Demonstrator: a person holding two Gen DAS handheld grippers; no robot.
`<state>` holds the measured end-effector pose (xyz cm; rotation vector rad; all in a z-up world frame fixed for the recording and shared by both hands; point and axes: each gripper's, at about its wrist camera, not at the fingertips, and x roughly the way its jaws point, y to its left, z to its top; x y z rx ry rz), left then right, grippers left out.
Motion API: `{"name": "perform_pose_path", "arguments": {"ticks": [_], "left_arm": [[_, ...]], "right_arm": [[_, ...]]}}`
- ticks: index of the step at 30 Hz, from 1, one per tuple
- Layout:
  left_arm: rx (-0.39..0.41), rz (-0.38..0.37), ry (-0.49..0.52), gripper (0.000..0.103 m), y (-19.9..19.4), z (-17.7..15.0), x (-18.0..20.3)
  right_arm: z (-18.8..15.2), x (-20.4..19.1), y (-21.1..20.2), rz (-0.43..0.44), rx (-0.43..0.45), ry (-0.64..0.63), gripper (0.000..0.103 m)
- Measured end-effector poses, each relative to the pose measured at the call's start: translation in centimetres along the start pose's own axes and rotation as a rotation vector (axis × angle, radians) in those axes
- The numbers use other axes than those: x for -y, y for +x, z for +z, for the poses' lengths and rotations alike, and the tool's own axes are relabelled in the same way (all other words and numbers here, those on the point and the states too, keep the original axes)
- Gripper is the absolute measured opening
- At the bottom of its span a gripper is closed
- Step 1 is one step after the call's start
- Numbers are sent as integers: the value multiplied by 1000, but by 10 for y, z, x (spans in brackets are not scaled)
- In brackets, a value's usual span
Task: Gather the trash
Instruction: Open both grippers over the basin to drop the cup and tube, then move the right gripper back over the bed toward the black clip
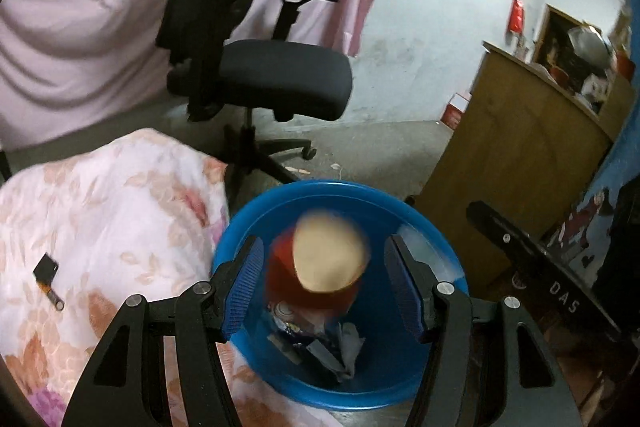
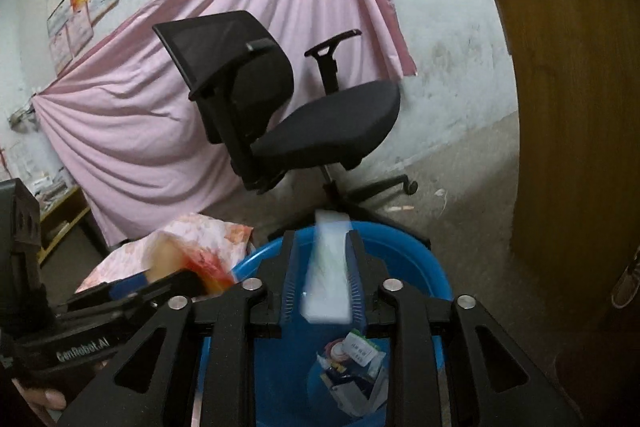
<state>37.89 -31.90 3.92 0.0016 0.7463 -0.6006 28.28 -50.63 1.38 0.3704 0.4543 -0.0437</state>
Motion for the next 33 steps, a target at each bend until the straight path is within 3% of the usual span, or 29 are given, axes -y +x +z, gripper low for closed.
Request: {"name": "perform_pose_path", "arguments": {"ticks": [4,7,11,12,13,15,19,21,27,33], "left_arm": [[44,6,-55,58,-21,-3,-17],[103,38,-73,65,-41,-3,-29],[194,93,-74,67,-73,-5,-41],[207,109,-72,70,-80,-5,-44],[220,131,-69,83,-87,-6,-47],[268,185,-65,94,-103,-7,-52],[350,248,-63,99,-136,-12,-60],[397,296,-67,99,-152,-16,-63],[536,405,-70,101,-197,-29,-80],[576,477,-75,101,-225,-39,-98]], "right_arm": [[4,-6,-3,13,19,0,39],[7,-19,-12,35,72,-11,47],[12,-40,-25,60,147,-44,54],[12,-47,-29,66,168,-57,58],[13,-53,-30,72,182,-66,63],[14,-65,-35,87,220,-85,78],[16,-88,-40,109,264,-115,87],[15,-99,-41,106,286,-110,103],[11,-129,-48,151,345,-123,103],[8,-156,-56,218,394,-141,103]]}}
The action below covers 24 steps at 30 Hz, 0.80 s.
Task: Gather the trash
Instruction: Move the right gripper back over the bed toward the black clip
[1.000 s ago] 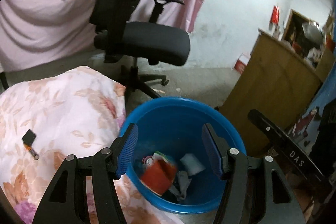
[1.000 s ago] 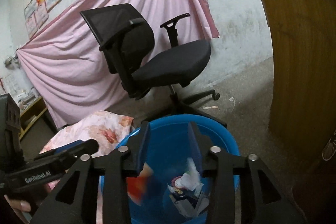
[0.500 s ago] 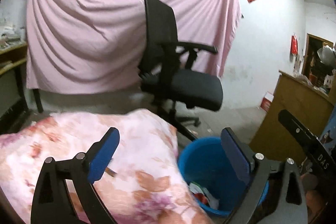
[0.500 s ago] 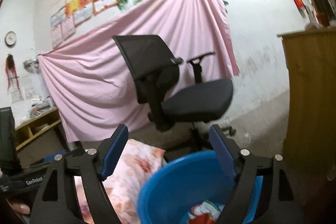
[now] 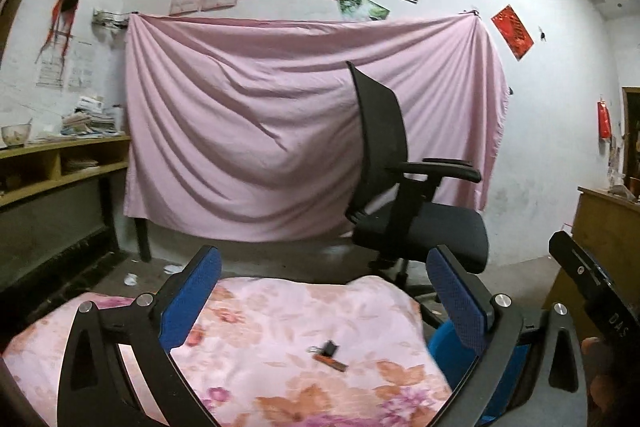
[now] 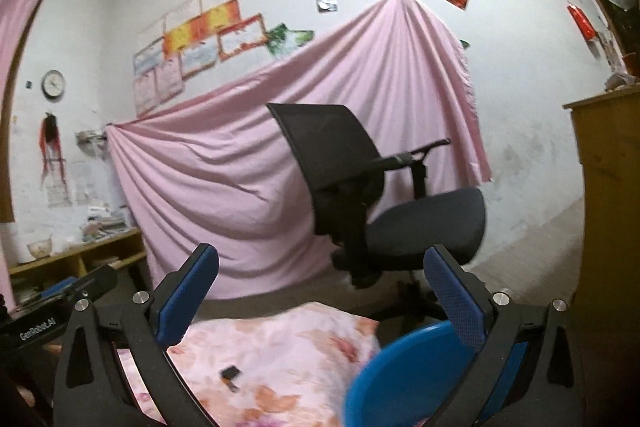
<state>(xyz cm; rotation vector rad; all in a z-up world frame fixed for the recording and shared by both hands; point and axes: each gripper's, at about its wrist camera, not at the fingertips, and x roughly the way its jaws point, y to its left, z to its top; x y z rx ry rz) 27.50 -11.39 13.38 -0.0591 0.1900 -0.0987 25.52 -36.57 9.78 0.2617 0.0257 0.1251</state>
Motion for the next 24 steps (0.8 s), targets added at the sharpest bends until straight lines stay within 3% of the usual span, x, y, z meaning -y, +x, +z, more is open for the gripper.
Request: {"name": "perform_pose_path", "arguments": {"ticks": [11,24], "left_arm": [[67,120,20,101,-28,-9,-39],[50,172,0,101,-32,-33,-74]], "right_arm": [[-14,-43,7,86,-22,-60,103],[-37,-83,19,135,-56,-183,103]]}}
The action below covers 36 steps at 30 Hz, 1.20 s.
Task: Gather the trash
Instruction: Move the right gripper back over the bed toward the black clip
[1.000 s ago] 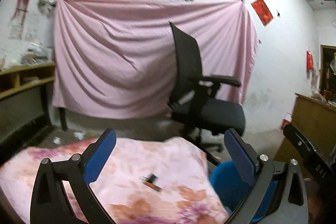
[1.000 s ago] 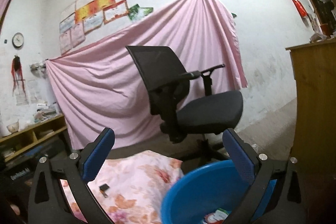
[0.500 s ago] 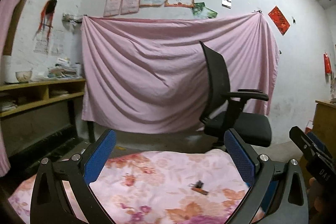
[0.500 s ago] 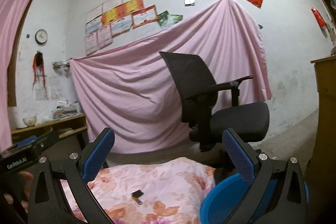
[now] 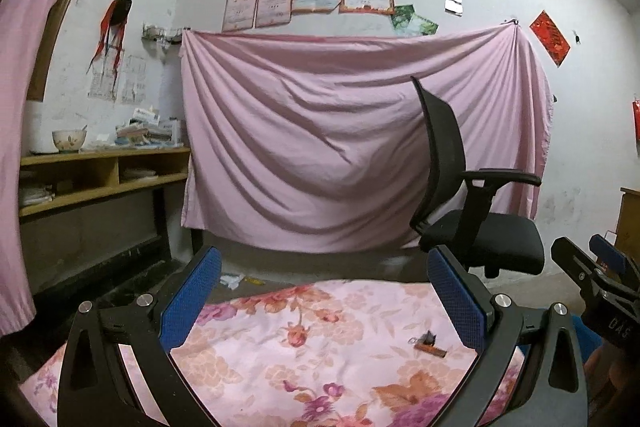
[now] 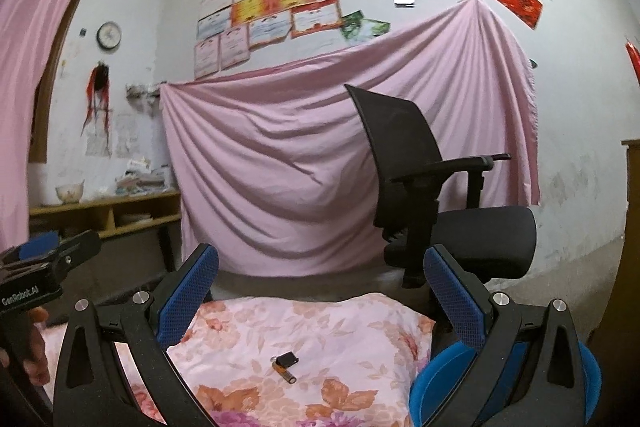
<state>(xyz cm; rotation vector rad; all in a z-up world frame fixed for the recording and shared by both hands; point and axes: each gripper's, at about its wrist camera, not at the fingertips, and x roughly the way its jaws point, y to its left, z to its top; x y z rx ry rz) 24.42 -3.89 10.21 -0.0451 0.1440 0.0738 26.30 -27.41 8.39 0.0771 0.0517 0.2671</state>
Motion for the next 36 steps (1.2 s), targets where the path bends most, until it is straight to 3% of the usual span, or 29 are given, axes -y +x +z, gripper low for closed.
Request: {"name": "perform_pose_path", "arguments": {"ticks": [8,13,16,21,24,29,34,36], "left_arm": [[-95,-27,-21,101,32,-22,-15],[-165,-82,-27,101,57,-29,-23],[-241,-124,2,101,80,-33,-24],[-435,-168,4,100,123,-49,-27],[-531,-196,5,100,143,-59,-27],[-576,-220,61,100,159,-70,-22],[-616,-242,54,94,171,-78,-26],[-636,-253,40,91,172,-79,-26]], "right_arm": [[-23,-13,36,48,-192,-31,103],[-37,-16,57,39,-307,-57,103],[-44,-12,73,51,-413,-45,89],[-64,-7,103,70,-629,-25,65],[-76,-7,114,86,-710,-11,64],[-89,-15,139,104,-795,10,63],[-100,-27,149,111,-857,-45,39],[-101,-25,148,116,-865,-42,18]]}}
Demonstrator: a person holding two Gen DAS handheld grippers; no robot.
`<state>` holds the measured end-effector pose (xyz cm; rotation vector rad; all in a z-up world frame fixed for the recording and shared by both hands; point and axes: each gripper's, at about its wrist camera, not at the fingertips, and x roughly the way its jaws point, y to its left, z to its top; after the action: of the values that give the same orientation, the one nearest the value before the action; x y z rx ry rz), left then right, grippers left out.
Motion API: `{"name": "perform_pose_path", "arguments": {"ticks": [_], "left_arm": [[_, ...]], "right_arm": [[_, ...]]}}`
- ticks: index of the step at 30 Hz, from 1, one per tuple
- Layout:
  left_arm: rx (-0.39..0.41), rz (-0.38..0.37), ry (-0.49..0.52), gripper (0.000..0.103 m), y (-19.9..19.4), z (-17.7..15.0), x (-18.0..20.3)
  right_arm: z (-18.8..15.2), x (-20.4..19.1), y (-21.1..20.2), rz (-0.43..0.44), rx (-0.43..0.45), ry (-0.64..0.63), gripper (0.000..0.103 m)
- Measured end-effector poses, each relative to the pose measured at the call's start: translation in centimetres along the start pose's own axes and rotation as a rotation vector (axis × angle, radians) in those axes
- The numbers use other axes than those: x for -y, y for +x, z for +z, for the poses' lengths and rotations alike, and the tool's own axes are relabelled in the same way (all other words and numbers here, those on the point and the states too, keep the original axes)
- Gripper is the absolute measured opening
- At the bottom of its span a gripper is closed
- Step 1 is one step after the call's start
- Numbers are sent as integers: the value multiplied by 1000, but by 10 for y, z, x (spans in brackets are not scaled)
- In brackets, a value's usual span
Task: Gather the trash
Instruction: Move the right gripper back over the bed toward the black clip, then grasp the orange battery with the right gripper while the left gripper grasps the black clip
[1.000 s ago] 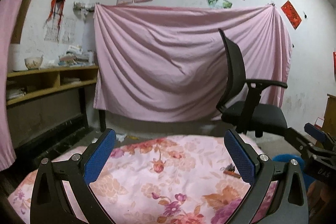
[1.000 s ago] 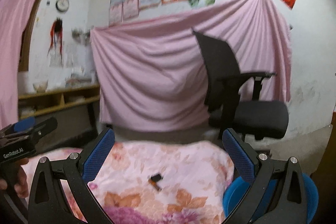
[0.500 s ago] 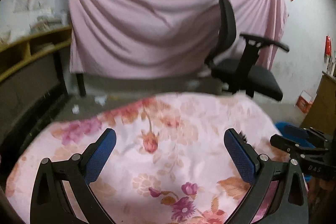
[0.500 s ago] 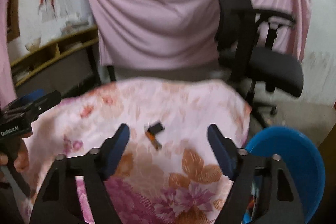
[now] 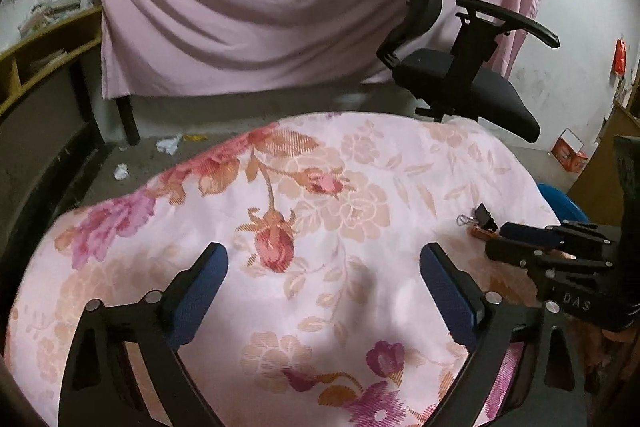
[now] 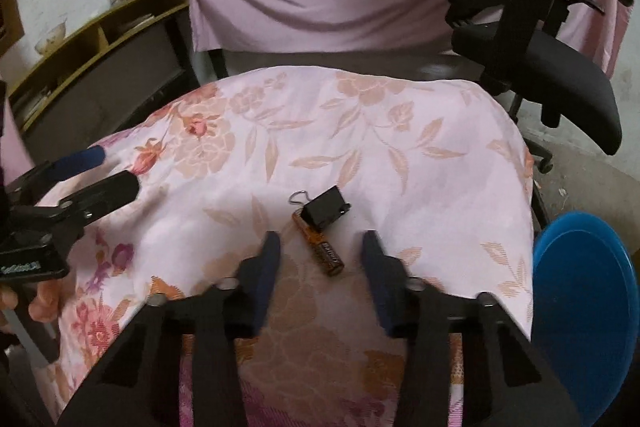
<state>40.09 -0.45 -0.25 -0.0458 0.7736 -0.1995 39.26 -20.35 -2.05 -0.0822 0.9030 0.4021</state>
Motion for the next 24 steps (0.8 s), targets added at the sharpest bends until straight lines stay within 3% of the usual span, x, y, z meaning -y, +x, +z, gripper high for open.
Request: {"name": "perform_pose_path", "arguments": {"ticks": [5,15,18,24], "left_arm": [[-23,-35,6,85,1,0,7],[-71,-117,89,83,20,6,57],[-95,-146,110,69,30,9,73],[-126,-182,163,61,49,19,101]], "right_arm": [[-7,0,-9,36,-10,-15,8],[-39,26,-43,4,17,-51,8],[-43,37,-49,-12,38,-36,8],[-51,51,-54,10,80,19,8]]}}
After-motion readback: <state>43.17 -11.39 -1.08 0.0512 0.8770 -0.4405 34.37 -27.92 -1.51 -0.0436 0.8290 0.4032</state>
